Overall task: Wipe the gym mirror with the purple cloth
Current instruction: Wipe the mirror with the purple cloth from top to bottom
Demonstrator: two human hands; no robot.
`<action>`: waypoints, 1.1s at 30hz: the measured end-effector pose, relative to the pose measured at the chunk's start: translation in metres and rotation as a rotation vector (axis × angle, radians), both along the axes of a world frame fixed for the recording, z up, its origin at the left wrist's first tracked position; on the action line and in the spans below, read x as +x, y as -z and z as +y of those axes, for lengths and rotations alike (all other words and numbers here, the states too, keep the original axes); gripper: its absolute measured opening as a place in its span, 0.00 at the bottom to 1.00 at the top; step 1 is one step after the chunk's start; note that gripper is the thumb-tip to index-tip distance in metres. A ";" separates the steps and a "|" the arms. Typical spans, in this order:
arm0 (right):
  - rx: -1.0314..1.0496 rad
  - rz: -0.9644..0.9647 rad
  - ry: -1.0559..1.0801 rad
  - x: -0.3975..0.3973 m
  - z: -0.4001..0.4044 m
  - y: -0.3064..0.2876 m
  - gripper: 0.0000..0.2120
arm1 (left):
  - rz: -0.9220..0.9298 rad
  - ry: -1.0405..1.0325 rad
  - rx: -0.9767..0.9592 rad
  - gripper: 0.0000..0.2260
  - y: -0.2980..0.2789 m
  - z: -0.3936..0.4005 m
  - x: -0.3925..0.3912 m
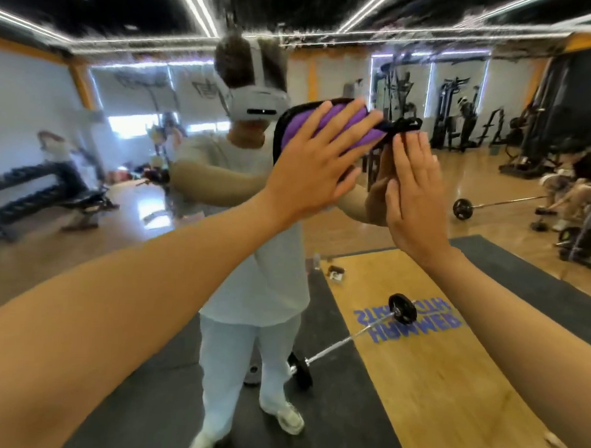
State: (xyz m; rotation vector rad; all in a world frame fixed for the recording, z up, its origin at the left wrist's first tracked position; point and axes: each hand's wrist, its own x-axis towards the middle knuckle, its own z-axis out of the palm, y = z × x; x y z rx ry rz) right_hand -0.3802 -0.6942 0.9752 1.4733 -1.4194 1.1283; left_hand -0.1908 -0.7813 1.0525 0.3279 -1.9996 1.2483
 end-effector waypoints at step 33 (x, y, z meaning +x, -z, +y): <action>0.369 -0.249 0.190 -0.101 0.079 0.082 0.42 | -0.144 0.100 0.035 0.29 0.164 0.019 -0.107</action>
